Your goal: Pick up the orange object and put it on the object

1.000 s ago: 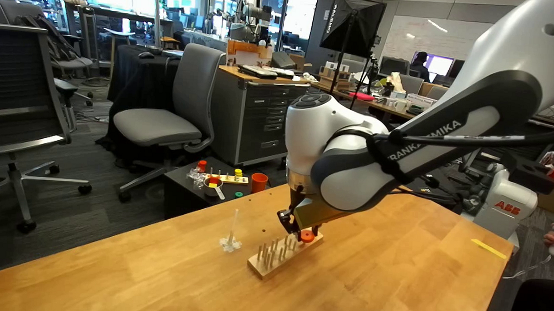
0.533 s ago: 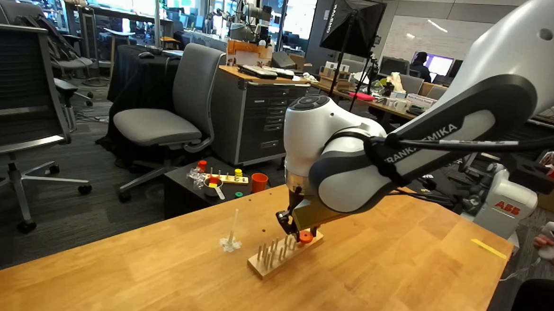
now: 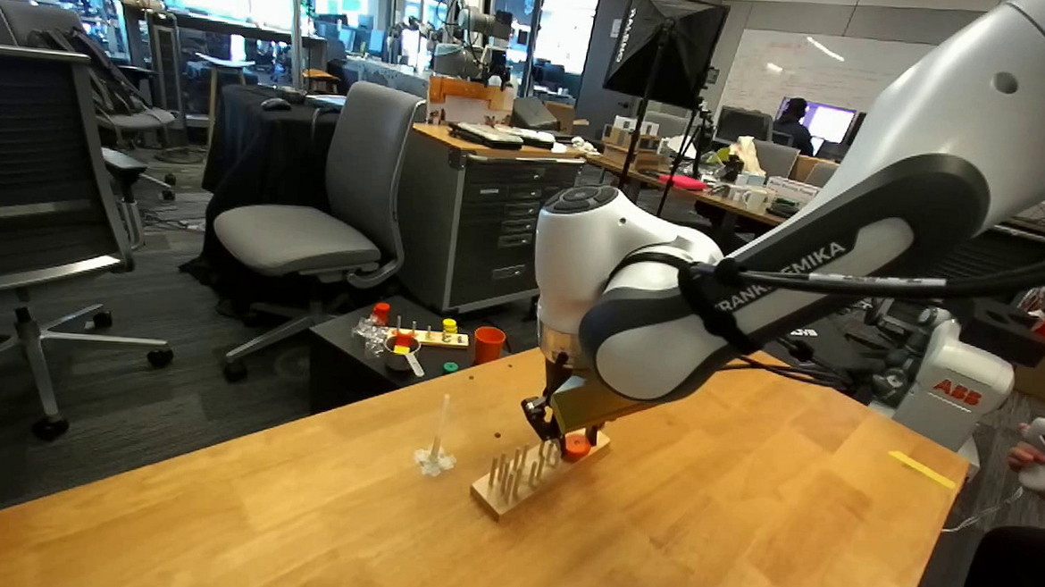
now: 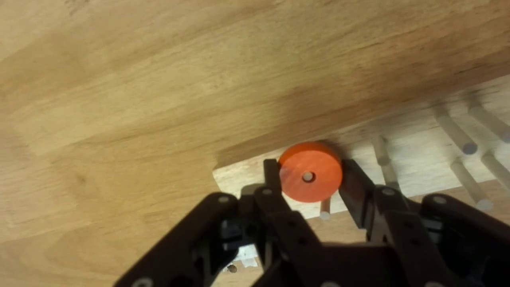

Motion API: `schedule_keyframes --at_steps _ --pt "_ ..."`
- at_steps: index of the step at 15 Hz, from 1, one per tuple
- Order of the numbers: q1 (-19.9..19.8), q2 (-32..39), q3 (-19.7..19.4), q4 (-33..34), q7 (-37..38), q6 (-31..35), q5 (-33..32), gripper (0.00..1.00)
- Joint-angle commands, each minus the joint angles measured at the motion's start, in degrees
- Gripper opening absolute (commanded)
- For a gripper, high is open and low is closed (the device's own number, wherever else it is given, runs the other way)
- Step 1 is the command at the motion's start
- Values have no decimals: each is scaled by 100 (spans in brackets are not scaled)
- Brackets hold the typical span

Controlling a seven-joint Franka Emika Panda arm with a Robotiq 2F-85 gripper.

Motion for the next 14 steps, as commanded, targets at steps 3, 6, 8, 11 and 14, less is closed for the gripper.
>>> schedule_keyframes --at_steps 3,6,8,11,14 --pt "39 51 -9 207 -136 -151 128 81" --pt "133 -191 -60 106 -120 -120 46 100" --pt "213 -457 -83 14 -114 -110 -12 100" --pt "280 -876 -39 -68 -177 -188 -35 100" --pt "313 -1299 15 -69 -382 -550 -78 100"
